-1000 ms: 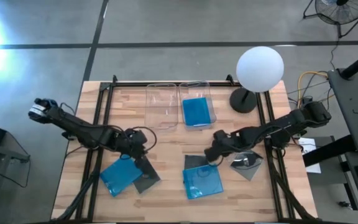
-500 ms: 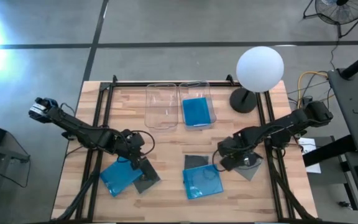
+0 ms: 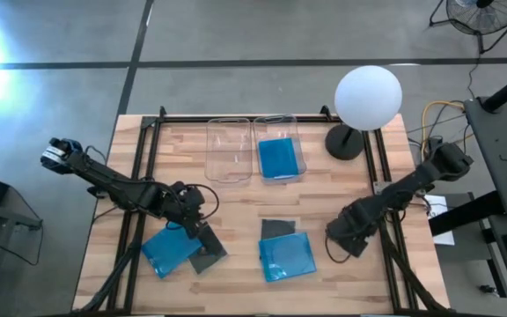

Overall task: Pick & place jewel cases by type
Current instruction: Put the right black CD case into the left transparent bin

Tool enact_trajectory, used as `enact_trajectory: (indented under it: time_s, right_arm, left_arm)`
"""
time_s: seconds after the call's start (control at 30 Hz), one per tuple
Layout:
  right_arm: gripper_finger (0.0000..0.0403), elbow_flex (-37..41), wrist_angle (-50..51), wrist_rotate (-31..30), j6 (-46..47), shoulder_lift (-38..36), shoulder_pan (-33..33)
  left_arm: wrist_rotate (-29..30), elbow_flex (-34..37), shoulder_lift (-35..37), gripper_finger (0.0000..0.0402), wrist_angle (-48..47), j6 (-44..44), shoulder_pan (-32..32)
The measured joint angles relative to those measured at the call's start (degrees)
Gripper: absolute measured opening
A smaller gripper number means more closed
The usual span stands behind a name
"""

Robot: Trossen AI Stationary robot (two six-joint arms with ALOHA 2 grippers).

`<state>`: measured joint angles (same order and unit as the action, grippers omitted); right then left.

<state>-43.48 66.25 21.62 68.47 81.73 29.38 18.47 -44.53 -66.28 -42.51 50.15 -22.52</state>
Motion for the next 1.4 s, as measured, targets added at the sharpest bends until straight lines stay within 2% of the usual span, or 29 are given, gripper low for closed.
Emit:
enact_trajectory:
  time_s: [0.1, 0.3, 0.53, 0.8, 0.93, 1.03, 1.1, 1.2, 1.3, 1.4]
  right_arm:
    - [0.0242, 1.27, -4.62, 1.26, 0.46, 0.0, 2.83]
    - [0.024, 5.45, -20.86, 1.61, 3.08, 0.21, 5.37]
    - [0.024, 9.61, -18.32, 5.55, 10.05, 0.76, 5.38]
    - [0.024, 12.27, -21.64, 4.64, 5.69, 0.61, 5.11]
    - [0.024, 10.96, -20.88, 0.22, 3.25, 0.63, 5.27]
    - [0.024, 9.12, -21.03, -5.28, -0.8, 0.72, 5.27]
    - [0.024, 7.4, -21.76, -10.85, -4.67, 0.72, 5.27]
    - [0.024, 3.67, -24.77, -23.89, -10.78, 1.06, 5.09]
    - [0.024, -0.35, -24.41, -34.03, -15.36, 0.83, 4.96]
    - [0.024, -2.53, -22.1, -36.56, -15.29, 0.84, 4.61]
  left_arm:
    - [0.9, 0.0, 0.0, 0.0103, 0.04, 0.03, 0.02]
    - [1.06, 0.0, 0.0, 0.0103, 0.54, 0.36, 0.02]
    - [1.04, 0.0, 0.0, 0.0103, 0.7, 1.25, 0.07]
    - [0.97, 0.0, 0.0, 0.0103, 1.59, 2.33, 0.07]
    - [1.02, 0.0, 0.0, 0.0103, 2.07, 2.47, 0.07]
    - [1.67, -0.02, 0.0, 0.0104, 2.5, 2.49, 0.1]
    - [2.41, 0.0, 0.0, 0.0103, 2.91, 2.5, 0.23]
    - [2.67, -0.01, 0.0, 0.0103, 3.91, 2.51, 0.56]
    - [2.99, -0.02, 0.0, 0.0103, 5.25, 2.54, 0.74]
    - [3.52, -0.02, 0.0, 0.0104, 6.12, 2.75, 0.79]
